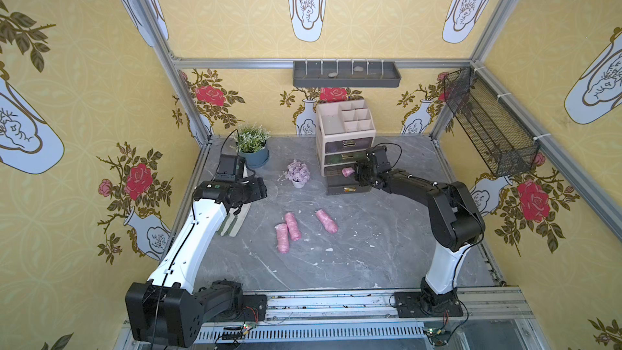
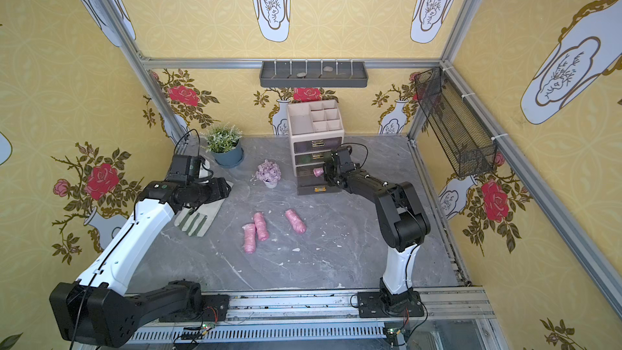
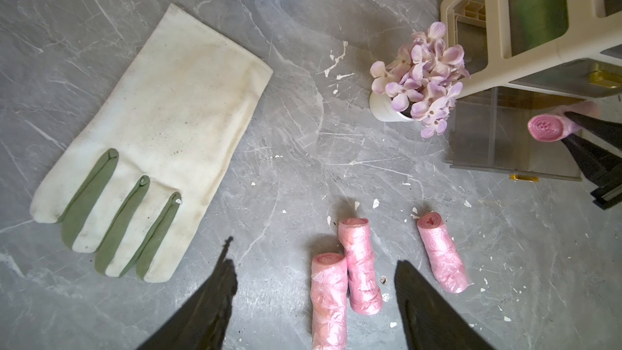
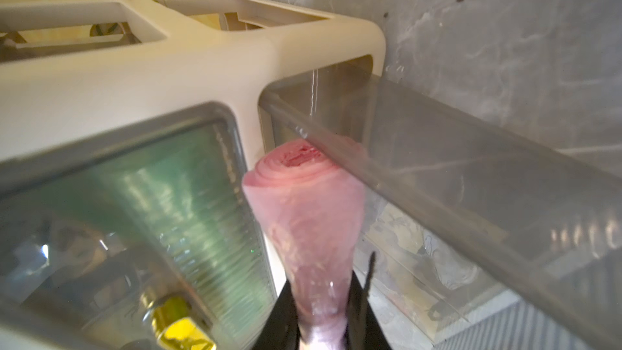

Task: Sort the rolls of trash bags by color and place them into the drawer
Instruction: Place the roll of trash bags in the drawer.

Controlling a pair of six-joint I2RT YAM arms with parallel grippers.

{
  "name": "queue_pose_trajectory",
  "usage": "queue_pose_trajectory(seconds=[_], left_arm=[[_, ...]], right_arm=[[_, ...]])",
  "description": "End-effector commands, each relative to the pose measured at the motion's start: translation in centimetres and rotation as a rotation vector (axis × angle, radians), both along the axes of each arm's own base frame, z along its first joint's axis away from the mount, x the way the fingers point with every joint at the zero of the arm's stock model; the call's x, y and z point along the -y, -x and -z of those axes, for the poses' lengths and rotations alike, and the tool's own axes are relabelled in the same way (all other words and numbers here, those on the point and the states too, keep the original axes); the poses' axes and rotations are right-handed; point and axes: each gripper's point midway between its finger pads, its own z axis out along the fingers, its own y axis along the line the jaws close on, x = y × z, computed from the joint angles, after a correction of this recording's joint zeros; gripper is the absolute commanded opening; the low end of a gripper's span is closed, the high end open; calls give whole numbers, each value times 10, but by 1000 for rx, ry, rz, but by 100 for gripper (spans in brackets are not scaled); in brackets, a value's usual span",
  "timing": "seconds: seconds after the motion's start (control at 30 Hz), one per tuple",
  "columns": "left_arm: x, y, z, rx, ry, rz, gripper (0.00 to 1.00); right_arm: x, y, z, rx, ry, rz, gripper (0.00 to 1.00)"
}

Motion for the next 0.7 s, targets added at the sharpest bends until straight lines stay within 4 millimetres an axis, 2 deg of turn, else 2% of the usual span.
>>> queue_pose_trajectory(seconds=[0.0,0.53,0.67], left_arm=[[0,0,1,-1,2,2,76],[0,0,1,2,3,3,76],[0,0,1,2,5,2,76]], right_arm=[[-5,-12,-6,44,-12,-5,24],[-7,-32,6,67,22,-16,29],[-9,-35,7,73,17,-21,34]])
